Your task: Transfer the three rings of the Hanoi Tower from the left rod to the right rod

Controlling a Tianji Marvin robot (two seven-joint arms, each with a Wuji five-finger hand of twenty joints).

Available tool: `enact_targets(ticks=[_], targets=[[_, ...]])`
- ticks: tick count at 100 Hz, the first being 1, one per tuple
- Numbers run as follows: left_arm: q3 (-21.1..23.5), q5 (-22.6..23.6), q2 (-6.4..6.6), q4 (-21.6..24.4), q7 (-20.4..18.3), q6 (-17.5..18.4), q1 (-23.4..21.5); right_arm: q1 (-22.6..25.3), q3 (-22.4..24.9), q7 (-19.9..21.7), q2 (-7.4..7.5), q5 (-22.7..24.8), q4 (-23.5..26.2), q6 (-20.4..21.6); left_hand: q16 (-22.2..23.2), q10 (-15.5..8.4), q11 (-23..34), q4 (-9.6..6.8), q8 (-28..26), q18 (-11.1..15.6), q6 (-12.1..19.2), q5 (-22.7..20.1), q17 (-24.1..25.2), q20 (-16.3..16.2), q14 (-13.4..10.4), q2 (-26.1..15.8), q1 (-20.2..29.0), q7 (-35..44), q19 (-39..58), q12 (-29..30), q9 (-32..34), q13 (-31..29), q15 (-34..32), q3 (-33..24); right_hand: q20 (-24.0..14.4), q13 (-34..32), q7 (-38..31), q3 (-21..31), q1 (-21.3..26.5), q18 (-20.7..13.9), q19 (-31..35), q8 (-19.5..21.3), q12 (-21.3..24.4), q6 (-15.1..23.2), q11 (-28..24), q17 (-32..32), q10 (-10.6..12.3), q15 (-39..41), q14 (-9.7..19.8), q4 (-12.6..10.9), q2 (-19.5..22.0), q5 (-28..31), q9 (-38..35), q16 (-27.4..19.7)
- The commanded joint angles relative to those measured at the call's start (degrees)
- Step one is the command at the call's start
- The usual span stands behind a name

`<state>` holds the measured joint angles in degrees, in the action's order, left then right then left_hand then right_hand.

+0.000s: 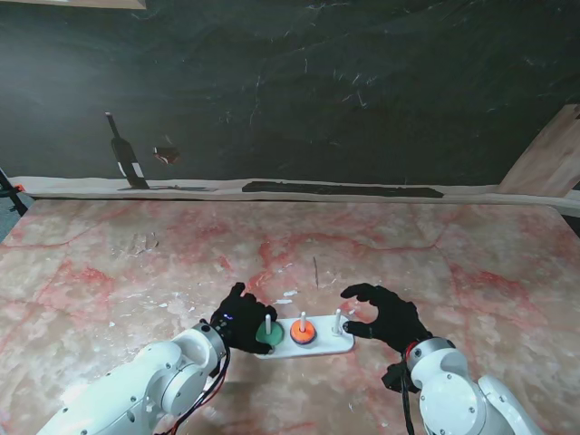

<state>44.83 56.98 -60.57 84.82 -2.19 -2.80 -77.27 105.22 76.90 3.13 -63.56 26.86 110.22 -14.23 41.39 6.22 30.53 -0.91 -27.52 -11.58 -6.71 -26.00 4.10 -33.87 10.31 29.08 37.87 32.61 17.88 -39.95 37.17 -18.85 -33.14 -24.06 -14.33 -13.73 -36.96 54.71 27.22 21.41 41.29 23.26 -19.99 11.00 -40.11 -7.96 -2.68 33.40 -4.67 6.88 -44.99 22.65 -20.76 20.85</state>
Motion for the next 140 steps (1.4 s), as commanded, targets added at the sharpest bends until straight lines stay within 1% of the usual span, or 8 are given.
enact_targets(ticks=[1, 19, 67, 140], targets=[[0.56, -0.03, 0.25, 0.79, -0.29, 0.38, -0.27, 0.25, -0.15, 0.12, -0.2, -0.07, 0.08, 0.27, 0.74, -2.53, 1.49, -3.41, -3.2, -0.37, 3.05, -3.97, 0.58, 0.41, -0.51, -2.99, 2.57, 7.38, 0.28, -0.65, 1.4, -1.14, -0.88, -6.7, 0.88, -1.0, -0.07, -0.87, -0.22, -0.02, 1.49, 0.25, -0.26, -0.37, -0.26, -0.27, 0.19, 0.17, 0.1, -1.83, 0.03, 0.42, 0.09, 0.46], [1.64, 0.19, 0.4, 1.89, -1.38, 0.8, -0.71, 0.21, -0.13, 0.2, -0.21, -0.55, 0.03, 0.47, 0.75, -2.46, 1.46, -3.45, -3.34, -0.46, 3.01, -3.97, 0.54, 0.48, -0.5, -2.91, 2.58, 7.41, 0.46, -0.79, 1.48, -1.36, -0.89, -6.76, 0.95, -1.0, -0.11, -0.81, -0.18, -0.03, 1.58, 0.25, -0.27, -0.34, -0.28, -0.29, 0.16, 0.19, 0.08, -1.82, -0.05, 0.43, 0.08, 0.47], [5.48, 1.91, 0.86, 7.29, -4.9, 2.57, -2.62, 0.43, 0.13, 0.23, -0.26, -1.22, 0.11, 0.64, 0.7, -2.22, 1.12, -3.37, -3.31, -0.54, 2.87, -4.16, 0.37, 0.74, -0.41, -2.71, 2.28, 6.96, 1.45, -0.77, 1.76, -1.86, -0.89, -6.86, 1.1, -0.93, -0.12, -0.87, -0.26, -0.08, 1.85, 0.21, -0.27, -0.33, -0.29, -0.26, 0.06, 0.17, 0.08, -1.79, -0.04, 0.37, 0.08, 0.47], [9.69, 4.74, 1.06, 15.0, -8.52, 2.76, -4.85, 1.3, 0.99, 0.1, -0.37, -2.25, 0.61, 0.72, 0.65, -1.97, 0.83, -3.19, -3.27, -0.8, 2.76, -4.79, 0.17, 1.44, -0.18, -2.52, 2.16, 6.73, 3.2, -0.63, 2.41, -2.93, -0.99, -7.12, 1.33, -0.97, -0.13, -0.9, -0.06, -0.02, 2.01, 0.14, -0.25, -0.51, -0.27, -0.32, 0.14, 0.17, 0.01, -1.81, 0.04, 0.25, 0.14, 0.47]])
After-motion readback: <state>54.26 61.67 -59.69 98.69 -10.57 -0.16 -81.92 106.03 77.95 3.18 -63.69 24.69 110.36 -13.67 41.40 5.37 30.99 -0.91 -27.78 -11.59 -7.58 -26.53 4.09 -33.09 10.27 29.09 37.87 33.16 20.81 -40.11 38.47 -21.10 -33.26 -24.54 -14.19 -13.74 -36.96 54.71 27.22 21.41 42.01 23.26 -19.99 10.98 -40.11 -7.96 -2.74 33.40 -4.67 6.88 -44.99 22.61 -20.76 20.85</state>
